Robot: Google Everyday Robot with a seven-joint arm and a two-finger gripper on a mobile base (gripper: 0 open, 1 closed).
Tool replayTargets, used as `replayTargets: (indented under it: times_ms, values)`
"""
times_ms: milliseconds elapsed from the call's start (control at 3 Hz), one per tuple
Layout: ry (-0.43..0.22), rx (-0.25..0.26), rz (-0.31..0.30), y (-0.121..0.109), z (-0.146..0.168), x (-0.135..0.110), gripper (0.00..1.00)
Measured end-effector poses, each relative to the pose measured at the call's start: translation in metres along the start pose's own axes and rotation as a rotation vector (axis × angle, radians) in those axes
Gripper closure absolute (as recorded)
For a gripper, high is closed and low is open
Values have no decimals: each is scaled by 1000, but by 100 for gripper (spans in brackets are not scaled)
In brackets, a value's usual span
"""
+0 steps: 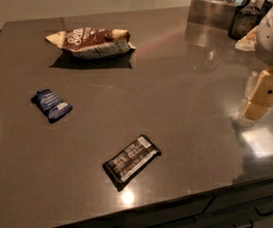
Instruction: Pick rxbar blueberry
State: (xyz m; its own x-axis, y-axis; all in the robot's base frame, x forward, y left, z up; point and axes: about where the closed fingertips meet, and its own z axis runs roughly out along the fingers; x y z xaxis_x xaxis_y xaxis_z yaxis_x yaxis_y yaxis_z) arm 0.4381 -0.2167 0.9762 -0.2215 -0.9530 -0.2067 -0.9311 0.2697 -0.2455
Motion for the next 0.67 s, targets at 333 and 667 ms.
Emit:
replayTargets:
  times_ms: [333,667]
  values:
    - [-12,2,0,-1,1,-6,0]
    - [-73,2,-1,-6,6,-34,0]
